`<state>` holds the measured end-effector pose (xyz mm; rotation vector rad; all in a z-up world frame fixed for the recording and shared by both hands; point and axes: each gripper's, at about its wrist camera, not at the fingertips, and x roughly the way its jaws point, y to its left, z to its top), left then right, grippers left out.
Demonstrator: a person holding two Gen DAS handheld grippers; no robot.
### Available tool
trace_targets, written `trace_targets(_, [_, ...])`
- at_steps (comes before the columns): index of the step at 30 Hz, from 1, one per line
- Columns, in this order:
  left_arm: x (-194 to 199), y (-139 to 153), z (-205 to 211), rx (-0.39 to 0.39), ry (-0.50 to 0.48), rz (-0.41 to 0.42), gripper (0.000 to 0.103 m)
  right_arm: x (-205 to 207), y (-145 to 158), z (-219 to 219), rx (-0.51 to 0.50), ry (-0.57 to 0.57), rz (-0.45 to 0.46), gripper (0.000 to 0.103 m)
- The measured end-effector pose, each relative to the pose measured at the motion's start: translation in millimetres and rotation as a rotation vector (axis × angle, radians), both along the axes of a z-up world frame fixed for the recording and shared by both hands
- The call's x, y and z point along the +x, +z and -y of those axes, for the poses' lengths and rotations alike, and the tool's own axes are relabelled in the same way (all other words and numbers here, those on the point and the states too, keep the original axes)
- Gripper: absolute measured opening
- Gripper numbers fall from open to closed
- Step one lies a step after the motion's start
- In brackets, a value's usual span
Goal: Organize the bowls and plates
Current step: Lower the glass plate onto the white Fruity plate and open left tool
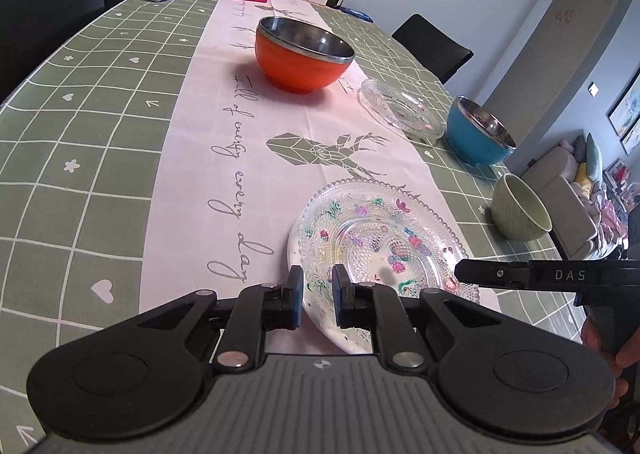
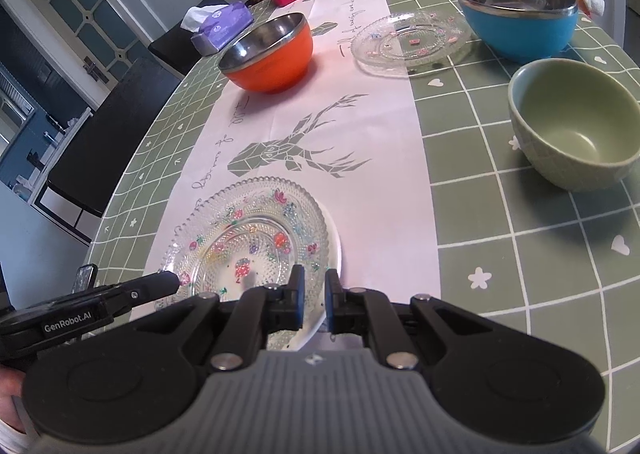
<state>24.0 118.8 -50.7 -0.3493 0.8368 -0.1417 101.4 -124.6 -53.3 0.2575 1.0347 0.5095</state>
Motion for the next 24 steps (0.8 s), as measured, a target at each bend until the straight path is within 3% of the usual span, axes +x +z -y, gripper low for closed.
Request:
trace_targets(14, [0.5, -2.8, 4.4, 0.064, -0.017, 0.005, 0.013, -2.0, 2.3, -7.2, -0.064, 0.027, 0.044, 0.008])
trace_targets(19, [-1.9, -1.0, 4.6, 0.088, -0.042, 0.032, 0.013, -3.5, 6.1, -6.9, -0.054, 0.02, 0.064, 0.015])
trace_targets(21, [-3.3, 2.9, 5.6, 0.122, -0.076, 0.054, 0.013, -6.0, 11.9, -6.9, -0.041, 0.022, 0.104, 0.033])
trace_targets(24, [-4.2, 10.7, 6.9, 0.2, -0.164, 0.094, 0.013, -9.9, 21.4, -9.3, -0.05, 0.025, 0.177, 0.037])
